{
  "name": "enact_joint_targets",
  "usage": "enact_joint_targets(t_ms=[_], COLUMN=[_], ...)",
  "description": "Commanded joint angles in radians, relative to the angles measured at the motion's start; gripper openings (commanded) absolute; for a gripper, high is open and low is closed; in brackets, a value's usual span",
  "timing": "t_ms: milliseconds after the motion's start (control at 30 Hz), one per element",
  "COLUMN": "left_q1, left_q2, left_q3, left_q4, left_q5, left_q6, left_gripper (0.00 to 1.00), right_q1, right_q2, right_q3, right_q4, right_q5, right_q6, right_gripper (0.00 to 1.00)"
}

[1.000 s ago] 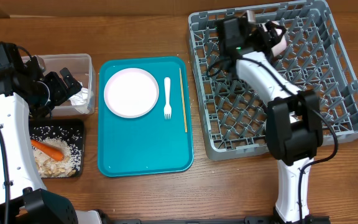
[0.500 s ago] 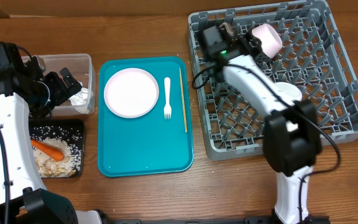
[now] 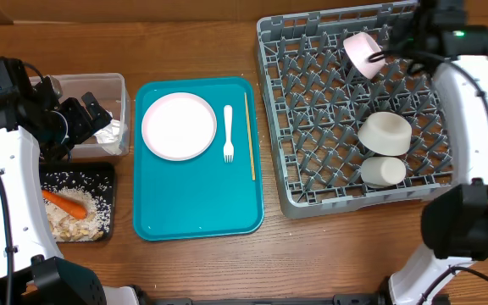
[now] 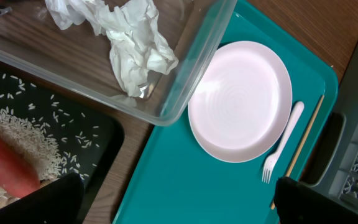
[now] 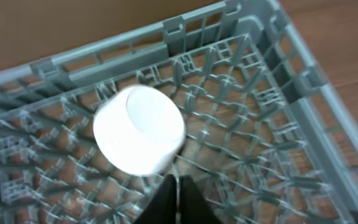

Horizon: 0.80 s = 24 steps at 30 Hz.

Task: Sort waste into correct bins and load items into the dishwasher rack
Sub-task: 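Open the right gripper and release the pink plate between rack tines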

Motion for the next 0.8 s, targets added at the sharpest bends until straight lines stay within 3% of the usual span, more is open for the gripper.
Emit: enact_joint_targets(t_ms=[0, 400, 767], left_q1=[0.003, 0.003, 0.003], left_q2=[-0.022, -0.022, -0.022], left_q3=[0.017, 0.017, 0.017], left_q4=[-0.002, -0.002, -0.002], left_q5=[0.005, 0.005, 0.005], left_q6=[-0.006, -0.006, -0.006], left_gripper=[1.0, 1.0, 1.0], right_q1=[-0.043, -0.047, -0.047], right_q2=[0.039, 0.164, 0.174], right_q3=[0.004, 0.004, 0.004], right_q4=[0.032, 0.087, 0.078], right_q5=[-0.278, -0.3, -0.299], right_q6=[0.045, 0.044, 0.04], right_gripper=[0.04, 0.1, 0.11])
